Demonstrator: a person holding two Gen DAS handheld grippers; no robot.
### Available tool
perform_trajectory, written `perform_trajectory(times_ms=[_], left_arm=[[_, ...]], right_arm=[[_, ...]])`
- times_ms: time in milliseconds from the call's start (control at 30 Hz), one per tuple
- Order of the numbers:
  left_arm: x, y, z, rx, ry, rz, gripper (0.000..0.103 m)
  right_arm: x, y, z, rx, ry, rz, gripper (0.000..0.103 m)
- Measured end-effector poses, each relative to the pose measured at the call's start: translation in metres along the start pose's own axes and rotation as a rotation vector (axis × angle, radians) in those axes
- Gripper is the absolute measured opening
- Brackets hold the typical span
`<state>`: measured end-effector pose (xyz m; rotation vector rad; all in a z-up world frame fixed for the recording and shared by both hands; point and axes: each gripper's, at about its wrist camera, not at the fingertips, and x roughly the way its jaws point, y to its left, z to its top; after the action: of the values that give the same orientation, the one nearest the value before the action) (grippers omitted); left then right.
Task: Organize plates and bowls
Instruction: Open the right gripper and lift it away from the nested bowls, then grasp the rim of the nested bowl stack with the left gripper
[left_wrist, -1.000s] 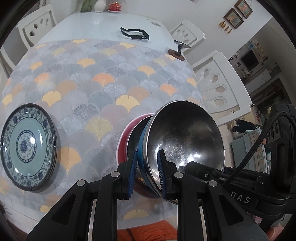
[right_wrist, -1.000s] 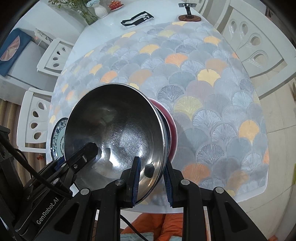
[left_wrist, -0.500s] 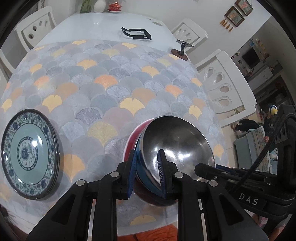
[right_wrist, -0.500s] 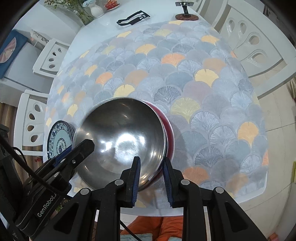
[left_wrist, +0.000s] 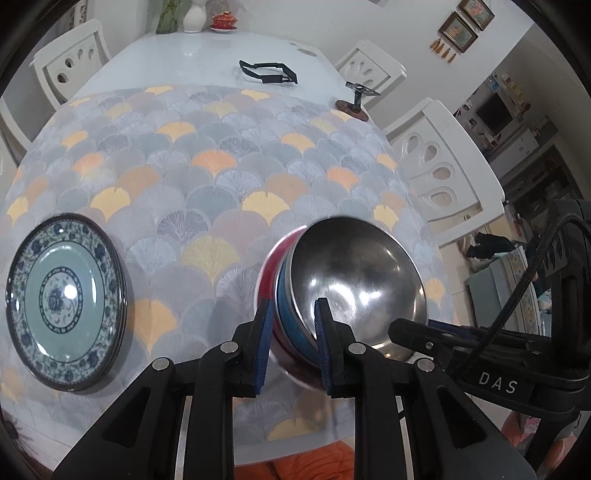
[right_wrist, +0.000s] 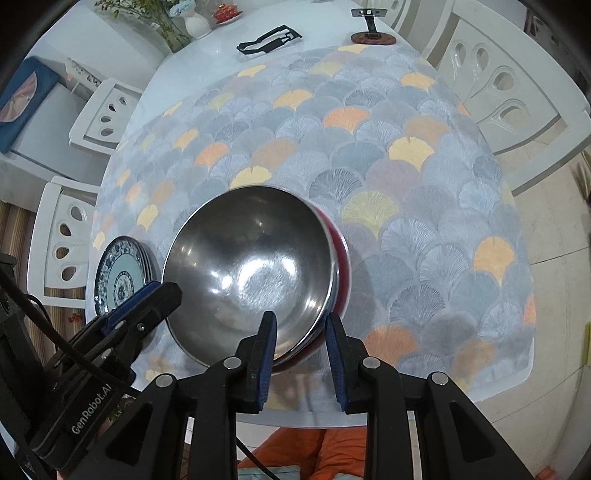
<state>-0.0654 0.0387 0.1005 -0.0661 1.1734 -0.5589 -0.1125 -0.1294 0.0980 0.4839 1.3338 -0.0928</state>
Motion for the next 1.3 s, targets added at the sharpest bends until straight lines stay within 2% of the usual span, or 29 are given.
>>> perform_trajectory(times_ms=[167, 367, 533, 600, 633, 667, 700, 800, 900, 933, 1000, 1200, 1300], left_arm=[[0.001, 0.0, -0.008, 0.004, 0.008, -0.002, 0.019], [-0.001, 0.001, -0.011, -0.007, 0.007, -0.007, 0.019], [-0.017, -0.004, -0.008, 0.002, -0.031, -0.02, 0.019], [-0.028, -0.007, -0.005, 0.004, -0.056, -0.025, 0.021], [-0.037, -0.008, -0.003, 0.003, -0.074, -0.032, 0.021], [-0.042, -0.009, -0.002, 0.003, -0.085, -0.036, 0.021], [-0.049, -0.01, -0.001, 0.001, -0.1, -0.044, 0.022], [-0.074, -0.013, 0.002, -0.013, -0.159, -0.066, 0.038], [-0.093, -0.012, 0.004, -0.049, -0.205, -0.086, 0.07], [-0.101, -0.01, 0.003, -0.064, -0.229, -0.097, 0.074], [-0.113, -0.009, 0.003, -0.073, -0.253, -0.117, 0.074], [-0.145, -0.011, -0.005, -0.066, -0.32, -0.137, 0.074], [-0.149, -0.011, -0.009, -0.064, -0.322, -0.137, 0.074]], right_arm=[[0.003, -0.001, -0.006, -0.005, -0.017, -0.034, 0.026], [-0.002, -0.005, -0.012, 0.014, -0.029, -0.019, 0.026], [-0.026, -0.004, -0.015, 0.025, -0.084, 0.027, 0.026], [-0.04, -0.001, -0.015, 0.018, -0.122, 0.045, 0.03], [-0.049, 0.001, -0.015, 0.011, -0.15, 0.053, 0.038], [-0.057, 0.004, -0.015, 0.005, -0.176, 0.055, 0.051], [-0.065, 0.007, -0.016, -0.003, -0.207, 0.055, 0.056], [-0.09, 0.019, -0.02, -0.05, -0.291, 0.045, 0.058], [-0.106, 0.028, -0.025, -0.085, -0.337, 0.057, 0.063], [-0.112, 0.031, -0.028, -0.087, -0.354, 0.061, 0.066], [-0.119, 0.032, -0.031, -0.088, -0.37, 0.07, 0.069], [-0.136, 0.031, -0.042, -0.082, -0.405, 0.071, 0.069], [-0.14, 0.03, -0.046, -0.077, -0.409, 0.056, 0.069]])
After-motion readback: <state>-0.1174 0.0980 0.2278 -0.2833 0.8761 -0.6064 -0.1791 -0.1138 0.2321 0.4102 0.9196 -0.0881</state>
